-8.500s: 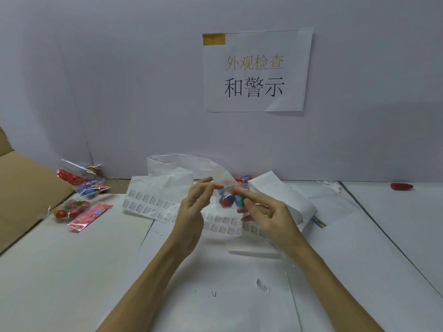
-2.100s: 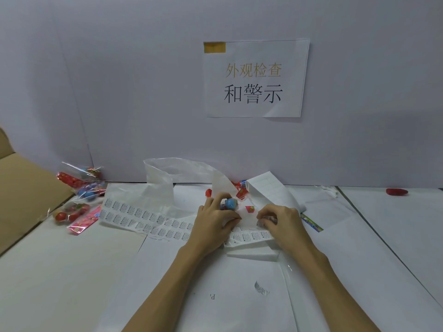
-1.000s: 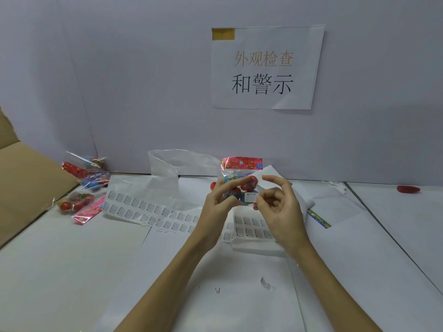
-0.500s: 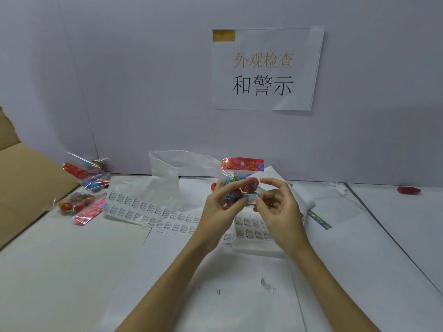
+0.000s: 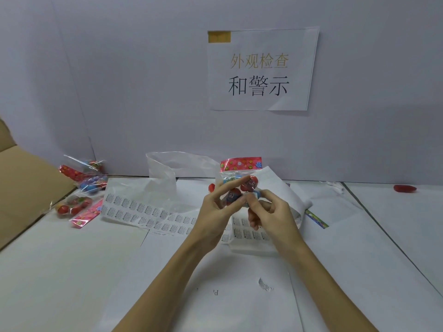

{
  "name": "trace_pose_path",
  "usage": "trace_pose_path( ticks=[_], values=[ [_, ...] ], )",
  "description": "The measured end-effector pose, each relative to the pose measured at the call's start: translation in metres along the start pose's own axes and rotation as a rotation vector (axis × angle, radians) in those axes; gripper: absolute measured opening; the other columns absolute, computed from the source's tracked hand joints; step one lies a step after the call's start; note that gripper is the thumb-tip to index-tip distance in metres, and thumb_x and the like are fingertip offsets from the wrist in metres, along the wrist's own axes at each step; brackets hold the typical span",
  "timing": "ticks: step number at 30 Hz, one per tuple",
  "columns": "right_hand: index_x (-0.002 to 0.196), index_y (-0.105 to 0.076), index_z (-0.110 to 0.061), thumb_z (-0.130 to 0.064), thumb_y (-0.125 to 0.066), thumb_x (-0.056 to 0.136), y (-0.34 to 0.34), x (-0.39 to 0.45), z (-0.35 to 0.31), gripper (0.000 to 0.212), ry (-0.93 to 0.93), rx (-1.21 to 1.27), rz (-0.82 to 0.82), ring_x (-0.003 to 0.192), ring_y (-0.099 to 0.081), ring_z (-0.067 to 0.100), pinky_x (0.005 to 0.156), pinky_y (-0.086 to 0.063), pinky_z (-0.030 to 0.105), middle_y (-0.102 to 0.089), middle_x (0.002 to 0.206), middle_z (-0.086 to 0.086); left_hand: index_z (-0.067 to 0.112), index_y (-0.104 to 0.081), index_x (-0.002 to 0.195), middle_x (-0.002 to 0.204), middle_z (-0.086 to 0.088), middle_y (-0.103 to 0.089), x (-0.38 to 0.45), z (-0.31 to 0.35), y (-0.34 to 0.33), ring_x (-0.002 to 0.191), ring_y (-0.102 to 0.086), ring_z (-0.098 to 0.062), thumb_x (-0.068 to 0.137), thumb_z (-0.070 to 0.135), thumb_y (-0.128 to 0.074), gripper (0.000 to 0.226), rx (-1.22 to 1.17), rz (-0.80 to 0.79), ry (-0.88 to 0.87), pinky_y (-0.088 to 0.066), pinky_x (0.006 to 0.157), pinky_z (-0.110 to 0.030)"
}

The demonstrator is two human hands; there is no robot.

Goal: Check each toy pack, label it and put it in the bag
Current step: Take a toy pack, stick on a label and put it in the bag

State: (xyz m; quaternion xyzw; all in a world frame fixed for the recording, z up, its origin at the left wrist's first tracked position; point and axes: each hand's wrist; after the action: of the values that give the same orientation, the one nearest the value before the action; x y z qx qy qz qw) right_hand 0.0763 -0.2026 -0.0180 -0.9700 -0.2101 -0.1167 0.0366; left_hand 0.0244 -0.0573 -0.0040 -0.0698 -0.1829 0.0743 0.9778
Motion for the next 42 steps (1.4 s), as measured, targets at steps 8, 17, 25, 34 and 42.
trace_pose_path(
  ticks=[8,17,25,34,42],
  values=[
    [0.11,-0.075,-0.008,-0.018,-0.069,0.098,0.005,0.006,-0.001,0.016,-0.215,0.455,-0.083,0.059,-0.05,0.01,0.055,-0.048,0.02,-0.053,0.071,0.004,0.053,-0.038,0.153,0.138,0.005,-0.064,0.002,-0.003,-0.004,0.12,-0.069,-0.027,0.088,0.007,-0.081,0.091,-0.065,0.054,-0.045,-0.058,0.097,-0.037],
    [0.111,-0.078,-0.009,-0.011,-0.064,0.101,0.014,0.001,-0.005,0.017,-0.033,-0.095,-0.202,0.052,-0.035,0.006,0.048,-0.032,0.016,-0.044,0.058,-0.011,0.036,-0.072,0.113,0.102,0.014,-0.075,0.007,-0.008,0.02,0.098,-0.073,-0.006,0.073,0.056,-0.078,0.045,0.242,0.286,0.086,-0.055,0.07,-0.012],
    [0.092,-0.082,-0.016,-0.035,-0.061,0.1,0.012,0.002,0.002,0.03,-0.085,-0.029,-0.227,0.053,-0.04,0.012,0.05,-0.036,0.021,-0.049,0.058,0.001,0.018,-0.072,0.086,0.079,0.001,-0.073,0.009,-0.012,0.021,0.078,-0.075,-0.015,0.096,0.043,-0.067,0.027,0.325,0.426,-0.033,-0.061,0.064,-0.023],
    [0.103,-0.08,-0.029,-0.058,-0.068,0.086,0.008,-0.002,0.001,0.036,-0.092,-0.154,-0.18,0.069,-0.069,0.005,0.06,-0.052,0.018,-0.073,0.079,-0.01,0.014,-0.07,0.087,0.08,0.003,-0.072,0.009,-0.012,0.024,0.078,-0.071,-0.015,0.098,0.036,-0.065,0.026,0.531,0.453,-0.14,-0.064,0.074,-0.037],
    [0.105,-0.071,-0.012,-0.017,-0.079,0.091,0.004,0.0,0.001,0.017,-0.165,-0.035,-0.077,0.089,-0.078,0.024,0.073,-0.064,0.033,-0.072,0.107,0.017,0.024,-0.059,0.105,0.101,0.014,-0.058,0.009,-0.012,0.017,0.096,-0.057,-0.011,0.086,0.053,-0.072,0.037,0.689,0.515,-0.301,-0.051,0.081,-0.019]
  ],
)
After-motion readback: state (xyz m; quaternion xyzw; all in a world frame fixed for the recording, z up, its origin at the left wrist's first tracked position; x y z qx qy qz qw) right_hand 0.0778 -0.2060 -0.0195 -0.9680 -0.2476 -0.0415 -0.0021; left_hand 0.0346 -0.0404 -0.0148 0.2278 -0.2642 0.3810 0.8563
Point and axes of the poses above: each hand's wrist, its own x-axis towards the middle knuckle, its own y-axis out of the back of the hand, z = x × y
